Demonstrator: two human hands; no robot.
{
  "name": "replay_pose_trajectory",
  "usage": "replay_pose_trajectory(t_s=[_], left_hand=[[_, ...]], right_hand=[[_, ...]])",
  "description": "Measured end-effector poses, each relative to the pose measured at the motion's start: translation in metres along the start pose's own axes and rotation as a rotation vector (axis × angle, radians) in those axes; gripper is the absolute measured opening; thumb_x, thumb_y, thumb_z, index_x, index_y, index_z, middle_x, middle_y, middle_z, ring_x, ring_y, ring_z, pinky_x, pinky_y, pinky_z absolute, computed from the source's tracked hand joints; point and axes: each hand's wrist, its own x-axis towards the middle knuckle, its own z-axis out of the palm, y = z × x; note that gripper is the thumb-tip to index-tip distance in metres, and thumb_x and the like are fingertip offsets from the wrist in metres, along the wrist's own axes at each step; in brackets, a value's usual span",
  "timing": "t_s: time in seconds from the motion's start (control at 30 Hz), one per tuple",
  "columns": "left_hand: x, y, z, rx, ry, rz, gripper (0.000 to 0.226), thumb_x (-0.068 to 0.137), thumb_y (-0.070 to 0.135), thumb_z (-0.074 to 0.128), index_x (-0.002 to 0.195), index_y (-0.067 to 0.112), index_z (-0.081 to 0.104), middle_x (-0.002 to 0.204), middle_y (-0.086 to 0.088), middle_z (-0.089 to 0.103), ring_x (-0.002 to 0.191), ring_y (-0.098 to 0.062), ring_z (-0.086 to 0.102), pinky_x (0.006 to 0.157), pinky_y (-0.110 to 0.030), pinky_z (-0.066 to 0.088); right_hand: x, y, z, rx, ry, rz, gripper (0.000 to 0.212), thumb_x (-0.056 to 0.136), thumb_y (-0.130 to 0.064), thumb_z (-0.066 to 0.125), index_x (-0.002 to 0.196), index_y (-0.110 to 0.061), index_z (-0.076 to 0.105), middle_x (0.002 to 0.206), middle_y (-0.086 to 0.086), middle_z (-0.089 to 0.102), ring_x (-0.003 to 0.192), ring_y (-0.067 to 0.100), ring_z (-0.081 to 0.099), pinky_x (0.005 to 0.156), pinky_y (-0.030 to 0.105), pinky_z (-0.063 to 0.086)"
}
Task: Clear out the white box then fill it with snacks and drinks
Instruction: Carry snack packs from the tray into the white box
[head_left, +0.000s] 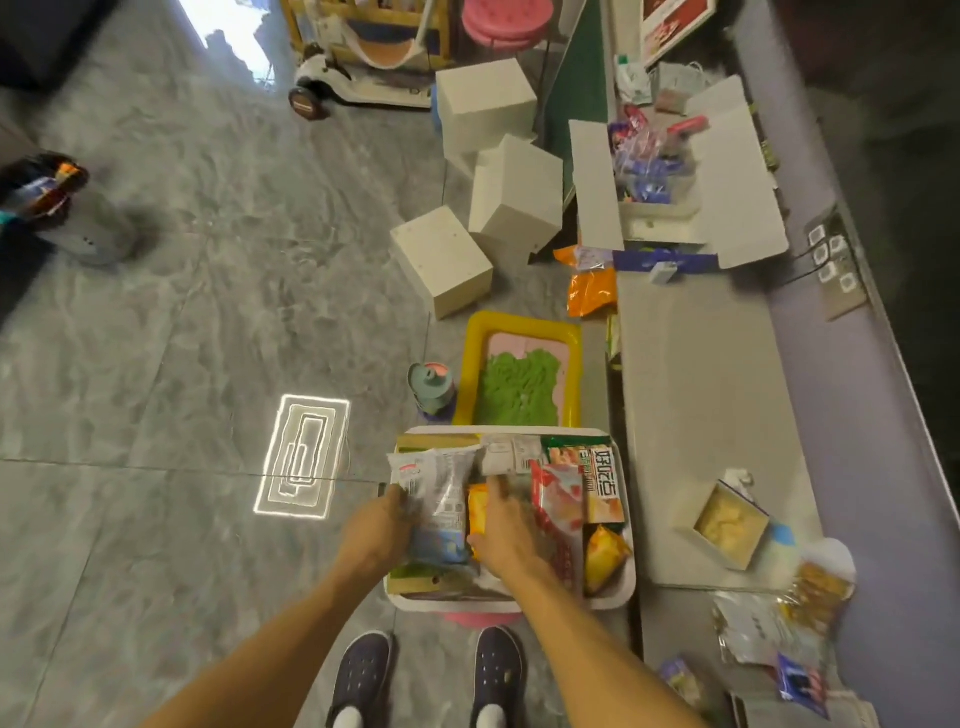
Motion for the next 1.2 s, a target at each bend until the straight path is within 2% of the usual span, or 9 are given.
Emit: replay_pose_trajectory(t_s=[0.13, 0.23, 0.37, 0.5, 0.6, 0.73, 0.83, 1.03, 1.2], left_hand=[[-0.014, 0.016, -0.036, -0.111, 0.052, 0.075, 0.028, 0.108, 0.036, 0.054, 0.133, 0.024, 0.060, 0.104, -0.002, 0.071, 0.082, -0.019, 0.070, 0.070, -0.034, 0.057], [-0.024, 0.034, -0.074, -0.111, 0.120, 0.151, 0.028, 0.106, 0.041, 0.057, 0.132, 0.032, 0.061, 0.103, 0.001, 0.074, 0.079, -0.017, 0.071, 0.069, -0.036, 0.062], [-0.049, 0.069, -0.138, -0.115, 0.242, 0.298, 0.027, 0.103, 0.040, 0.063, 0.128, 0.031, 0.066, 0.100, 0.003, 0.074, 0.078, -0.021, 0.069, 0.061, -0.030, 0.050], [-0.072, 0.101, -0.175, -0.098, 0.262, 0.437, 0.027, 0.102, 0.057, 0.055, 0.108, 0.031, 0.060, 0.100, 0.000, 0.075, 0.078, -0.024, 0.073, 0.063, -0.038, 0.061], [-0.107, 0.137, -0.199, -0.048, 0.257, 0.609, 0.019, 0.104, 0.047, 0.058, 0.103, 0.028, 0.060, 0.099, -0.001, 0.075, 0.077, -0.025, 0.072, 0.055, -0.033, 0.056], [-0.158, 0.183, -0.235, 0.043, 0.232, 0.855, 0.011, 0.102, 0.042, 0.062, 0.103, 0.031, 0.061, 0.097, -0.002, 0.076, 0.077, -0.028, 0.068, 0.066, -0.039, 0.057], [-0.202, 0.221, -0.257, 0.120, 0.219, 1.011, 0.016, 0.099, 0.048, 0.061, 0.102, 0.032, 0.062, 0.095, 0.002, 0.074, 0.082, -0.030, 0.070, 0.068, -0.039, 0.056], [-0.321, 0.286, -0.236, 0.257, 0.105, 1.354, 0.008, 0.097, 0.034, 0.071, 0.092, 0.032, 0.065, 0.087, 0.009, 0.067, 0.081, -0.021, 0.065, 0.068, -0.033, 0.045], [-0.434, 0.314, -0.148, 0.326, -0.051, 1.518, 0.017, 0.094, 0.040, 0.076, 0.102, 0.027, 0.072, 0.099, 0.008, 0.073, 0.086, -0.018, 0.070, 0.077, -0.038, 0.061]], right_hand=[[-0.013, -0.004, -0.026, 0.056, 0.049, -0.008, 0.079, 0.089, -0.014, 0.080, 0.151, -0.026, 0.032, 0.137, 0.012, 0.062, 0.121, 0.033, 0.064, 0.089, 0.044, 0.057], [-0.029, -0.006, -0.063, 0.129, 0.134, -0.011, 0.085, 0.087, -0.021, 0.081, 0.152, -0.035, 0.027, 0.137, 0.009, 0.062, 0.121, 0.034, 0.064, 0.090, 0.047, 0.058], [-0.060, -0.007, -0.135, 0.222, 0.237, -0.018, 0.082, 0.089, -0.029, 0.080, 0.155, -0.028, 0.032, 0.133, 0.013, 0.064, 0.118, 0.037, 0.064, 0.089, 0.045, 0.056], [-0.113, -0.001, -0.205, 0.347, 0.368, 0.012, 0.081, 0.088, -0.029, 0.083, 0.151, -0.034, 0.034, 0.131, 0.014, 0.064, 0.112, 0.038, 0.066, 0.081, 0.041, 0.054], [-0.169, 0.001, -0.247, 0.384, 0.515, 0.059, 0.078, 0.088, -0.032, 0.082, 0.150, -0.033, 0.034, 0.131, 0.014, 0.065, 0.113, 0.039, 0.065, 0.085, 0.044, 0.055], [-0.256, 0.004, -0.280, 0.419, 0.670, 0.161, 0.079, 0.088, -0.035, 0.081, 0.151, -0.029, 0.033, 0.133, 0.015, 0.063, 0.115, 0.041, 0.063, 0.086, 0.046, 0.055], [-0.325, 0.017, -0.290, 0.454, 0.799, 0.263, 0.080, 0.088, -0.035, 0.081, 0.152, -0.030, 0.033, 0.137, 0.014, 0.063, 0.123, 0.040, 0.061, 0.093, 0.047, 0.055], [-0.483, 0.071, -0.266, 0.499, 0.908, 0.521, 0.087, 0.087, -0.033, 0.080, 0.159, -0.029, 0.032, 0.141, 0.018, 0.062, 0.128, 0.042, 0.060, 0.098, 0.044, 0.053], [-0.620, 0.115, -0.203, 0.571, 1.034, 0.750, 0.094, 0.083, -0.038, 0.087, 0.159, -0.033, 0.033, 0.138, 0.015, 0.063, 0.121, 0.040, 0.063, 0.091, 0.041, 0.053]])
